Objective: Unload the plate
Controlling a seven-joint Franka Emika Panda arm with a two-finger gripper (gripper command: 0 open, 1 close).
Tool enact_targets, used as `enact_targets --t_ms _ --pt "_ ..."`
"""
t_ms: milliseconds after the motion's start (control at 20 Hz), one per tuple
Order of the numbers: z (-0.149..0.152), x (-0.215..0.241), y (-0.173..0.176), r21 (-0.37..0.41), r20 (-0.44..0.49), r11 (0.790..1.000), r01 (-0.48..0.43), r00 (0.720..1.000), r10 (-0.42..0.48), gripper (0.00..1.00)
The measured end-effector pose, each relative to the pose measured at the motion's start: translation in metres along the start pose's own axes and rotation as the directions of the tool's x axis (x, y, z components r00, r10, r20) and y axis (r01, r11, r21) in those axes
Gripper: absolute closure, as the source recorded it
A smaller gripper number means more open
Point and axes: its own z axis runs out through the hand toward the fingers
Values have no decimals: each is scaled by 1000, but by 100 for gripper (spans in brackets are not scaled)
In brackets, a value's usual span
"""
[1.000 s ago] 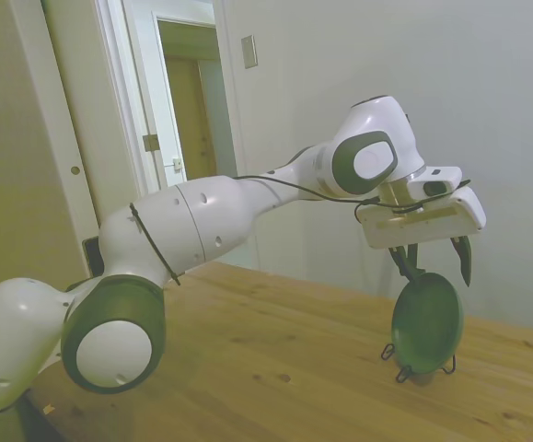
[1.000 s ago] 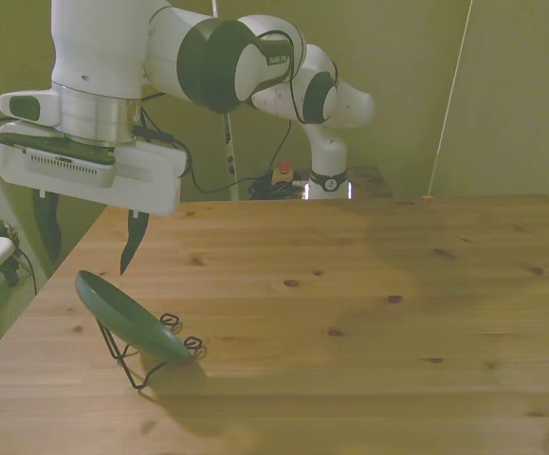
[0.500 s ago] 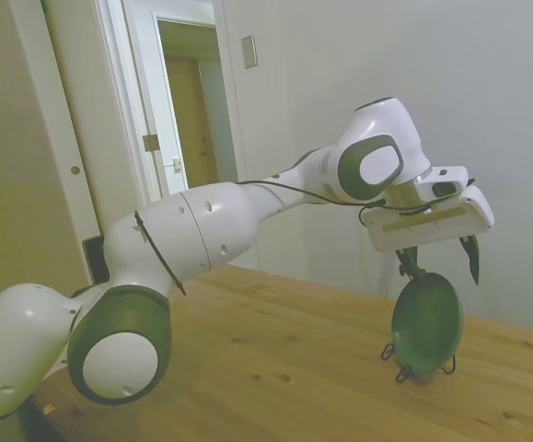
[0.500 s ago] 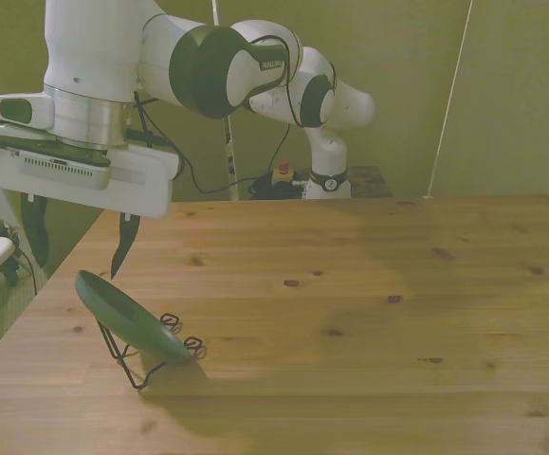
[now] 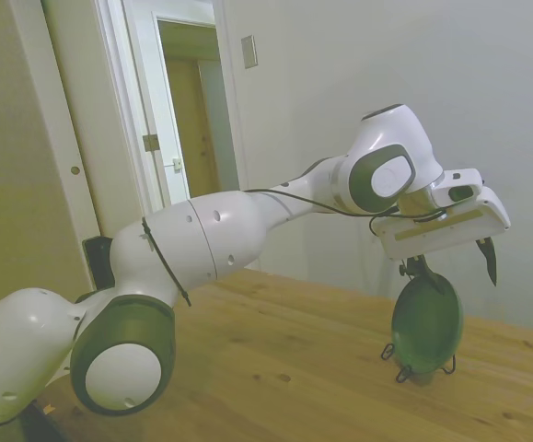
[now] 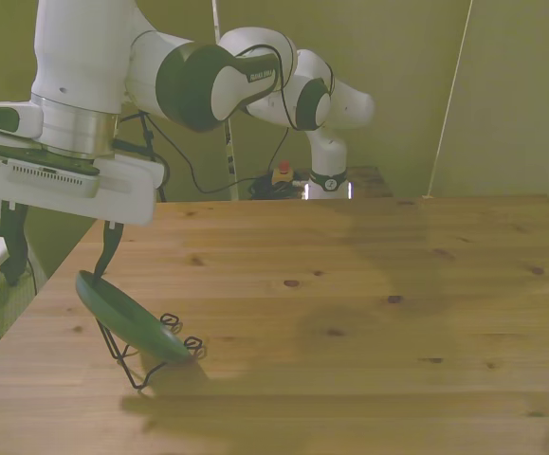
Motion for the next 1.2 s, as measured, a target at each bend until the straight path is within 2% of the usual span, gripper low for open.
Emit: enact_targets --t_ms 300,550,1200 --pt "2 0 4 9 0 1000 22 1000 -22 100" --pt "19 -5 -13 33 19 999 38 999 -39 100" --pt "17 -6 -27 57 19 997 50 999 -51 100"
